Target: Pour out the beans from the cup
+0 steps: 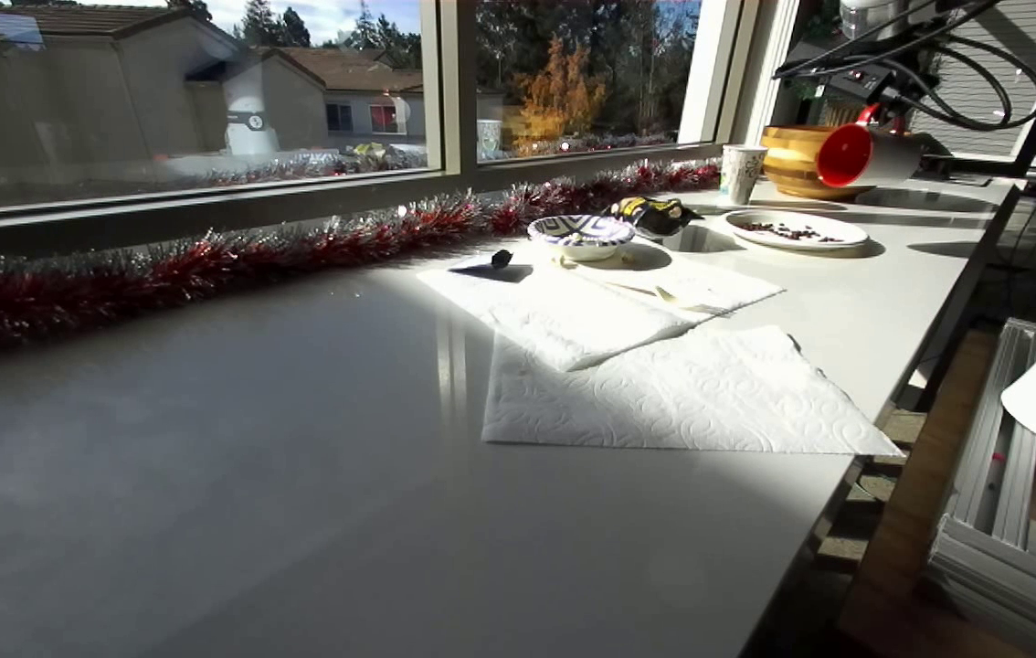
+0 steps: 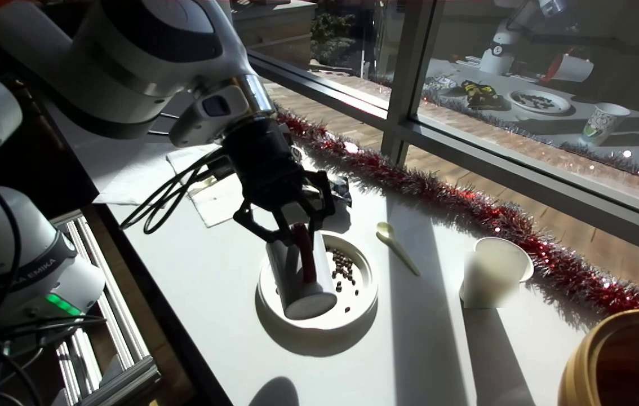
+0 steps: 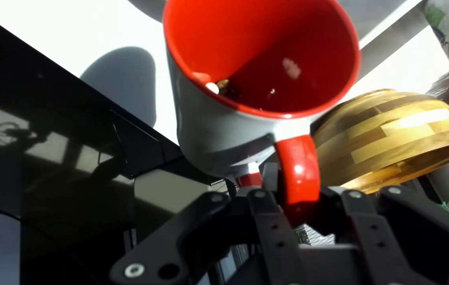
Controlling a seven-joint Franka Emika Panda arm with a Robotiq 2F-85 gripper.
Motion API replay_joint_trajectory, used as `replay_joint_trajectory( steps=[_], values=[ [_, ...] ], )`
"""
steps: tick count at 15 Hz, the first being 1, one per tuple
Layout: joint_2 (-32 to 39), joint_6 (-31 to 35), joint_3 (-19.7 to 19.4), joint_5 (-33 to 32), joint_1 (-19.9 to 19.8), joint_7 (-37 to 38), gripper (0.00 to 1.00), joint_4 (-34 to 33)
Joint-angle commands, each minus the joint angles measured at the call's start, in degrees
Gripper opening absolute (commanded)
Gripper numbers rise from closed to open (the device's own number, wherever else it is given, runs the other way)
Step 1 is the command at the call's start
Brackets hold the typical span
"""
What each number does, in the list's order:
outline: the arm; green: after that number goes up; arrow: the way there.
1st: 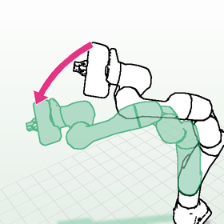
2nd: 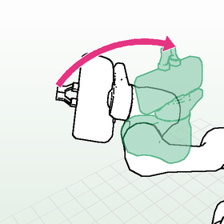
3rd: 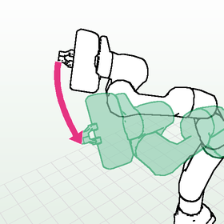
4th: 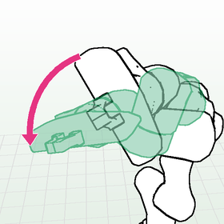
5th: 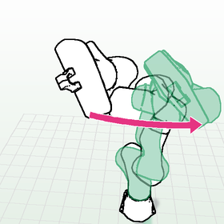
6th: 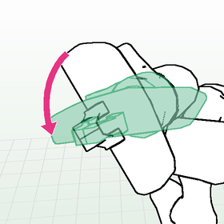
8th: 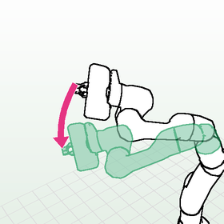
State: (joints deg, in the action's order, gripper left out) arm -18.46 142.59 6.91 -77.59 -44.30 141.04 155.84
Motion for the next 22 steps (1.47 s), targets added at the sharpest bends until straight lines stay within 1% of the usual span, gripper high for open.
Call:
replay_joint_trajectory(
  steps=[1, 5, 9, 11, 15, 22],
  values=[
    [-0.45, -8.76, -5.14, -8.10, 9.96, 7.29, 0.02, -0.62],
    [2.07, -18.36, -10.74, -14.35, 20.15, 12.61, 0.02, -1.57],
    [4.72, -25.05, -14.19, -18.79, 26.18, 16.45, 0.02, -2.23],
    [6.15, -28.01, -15.15, -20.55, 28.16, 17.90, 0.02, -2.55],
    [8.01, -32.45, -16.08, -21.94, 30.65, 16.89, 0.02, -4.15],
    [12.56, -40.30, -15.95, -26.57, 32.82, 16.97, 0.02, -5.98]
  ],
)
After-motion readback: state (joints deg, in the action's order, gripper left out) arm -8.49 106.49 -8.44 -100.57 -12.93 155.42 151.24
